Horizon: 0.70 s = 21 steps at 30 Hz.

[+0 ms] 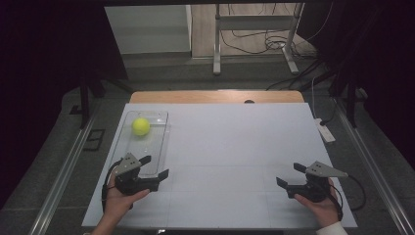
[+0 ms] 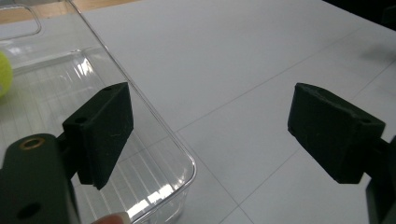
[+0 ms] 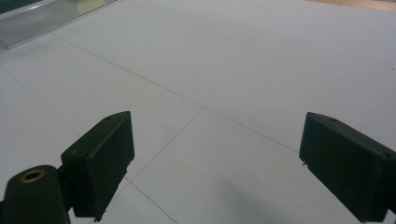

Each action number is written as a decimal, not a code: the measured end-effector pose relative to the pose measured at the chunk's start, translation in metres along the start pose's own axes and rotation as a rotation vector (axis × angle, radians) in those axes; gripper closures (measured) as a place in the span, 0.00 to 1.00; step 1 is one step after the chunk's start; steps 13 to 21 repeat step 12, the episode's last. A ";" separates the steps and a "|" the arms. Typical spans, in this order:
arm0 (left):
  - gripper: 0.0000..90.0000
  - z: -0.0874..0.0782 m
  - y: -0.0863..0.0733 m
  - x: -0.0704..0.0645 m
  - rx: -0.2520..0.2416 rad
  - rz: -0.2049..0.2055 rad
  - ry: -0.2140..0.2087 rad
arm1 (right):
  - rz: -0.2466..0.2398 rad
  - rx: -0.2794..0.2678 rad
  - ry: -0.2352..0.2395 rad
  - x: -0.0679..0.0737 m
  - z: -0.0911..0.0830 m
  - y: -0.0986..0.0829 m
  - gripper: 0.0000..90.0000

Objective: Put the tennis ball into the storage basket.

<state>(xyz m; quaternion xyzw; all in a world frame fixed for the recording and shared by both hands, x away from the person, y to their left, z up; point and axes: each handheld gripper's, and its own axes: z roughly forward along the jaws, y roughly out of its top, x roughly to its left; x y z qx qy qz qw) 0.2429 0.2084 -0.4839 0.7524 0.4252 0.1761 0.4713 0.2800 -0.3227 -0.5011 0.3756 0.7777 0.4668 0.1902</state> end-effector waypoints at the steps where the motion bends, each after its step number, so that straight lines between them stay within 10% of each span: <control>1: 0.17 0.000 0.000 0.000 0.000 -0.001 0.000 | 0.000 -0.001 0.002 0.000 0.000 0.000 0.12; 21: 0.17 0.002 -0.003 0.000 0.013 0.005 0.002 | -0.009 -0.004 -0.001 0.001 0.000 0.000 0.12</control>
